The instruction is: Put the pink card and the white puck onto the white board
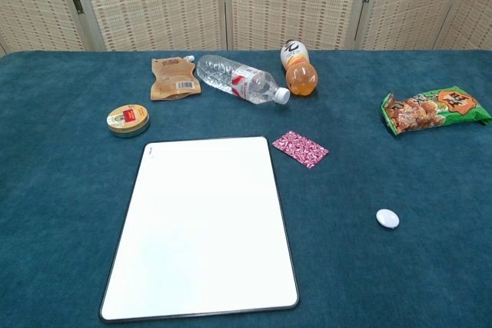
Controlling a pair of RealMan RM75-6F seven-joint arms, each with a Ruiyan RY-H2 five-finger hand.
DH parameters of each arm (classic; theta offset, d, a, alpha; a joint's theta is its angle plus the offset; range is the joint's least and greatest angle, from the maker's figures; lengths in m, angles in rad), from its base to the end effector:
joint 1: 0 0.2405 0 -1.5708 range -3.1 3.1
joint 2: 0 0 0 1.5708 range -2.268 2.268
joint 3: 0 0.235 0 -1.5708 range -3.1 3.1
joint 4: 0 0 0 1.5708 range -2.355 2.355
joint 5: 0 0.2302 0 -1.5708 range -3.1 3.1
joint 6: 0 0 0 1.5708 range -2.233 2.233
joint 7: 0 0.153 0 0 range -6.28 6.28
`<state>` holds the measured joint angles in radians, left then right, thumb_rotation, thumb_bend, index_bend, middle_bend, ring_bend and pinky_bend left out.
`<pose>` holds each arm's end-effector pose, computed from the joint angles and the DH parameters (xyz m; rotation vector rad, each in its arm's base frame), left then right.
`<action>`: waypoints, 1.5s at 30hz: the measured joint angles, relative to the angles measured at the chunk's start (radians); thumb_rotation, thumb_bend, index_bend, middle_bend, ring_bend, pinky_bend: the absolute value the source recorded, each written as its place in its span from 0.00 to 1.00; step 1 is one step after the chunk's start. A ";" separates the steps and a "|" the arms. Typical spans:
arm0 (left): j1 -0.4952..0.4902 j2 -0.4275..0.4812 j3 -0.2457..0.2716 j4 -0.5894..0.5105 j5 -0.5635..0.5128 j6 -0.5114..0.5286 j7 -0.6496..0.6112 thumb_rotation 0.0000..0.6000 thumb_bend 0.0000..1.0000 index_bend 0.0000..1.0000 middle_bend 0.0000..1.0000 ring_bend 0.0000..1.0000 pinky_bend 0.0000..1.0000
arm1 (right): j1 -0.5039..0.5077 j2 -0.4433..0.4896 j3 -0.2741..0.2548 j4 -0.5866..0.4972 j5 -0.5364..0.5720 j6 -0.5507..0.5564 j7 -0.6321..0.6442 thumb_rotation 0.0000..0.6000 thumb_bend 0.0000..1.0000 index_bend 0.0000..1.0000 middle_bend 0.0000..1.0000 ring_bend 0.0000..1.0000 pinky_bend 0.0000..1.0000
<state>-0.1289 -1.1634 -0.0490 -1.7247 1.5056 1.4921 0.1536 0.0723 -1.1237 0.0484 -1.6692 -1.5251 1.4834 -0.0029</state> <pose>-0.2597 0.1988 0.1087 -1.4233 -0.8741 -0.9511 -0.2857 -0.1850 0.1225 1.3859 -0.9491 0.9552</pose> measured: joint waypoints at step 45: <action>0.028 -0.007 0.008 0.023 -0.013 0.014 0.000 1.00 0.32 0.13 0.03 0.06 0.00 | 0.537 -0.061 0.141 -0.024 0.259 -0.701 -0.261 1.00 0.39 0.14 0.12 0.03 0.00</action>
<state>-0.1010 -1.1705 -0.0411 -1.7021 1.4921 1.5064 0.1538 0.6093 -1.1842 0.1896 -1.6929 -1.2660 0.7821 -0.2638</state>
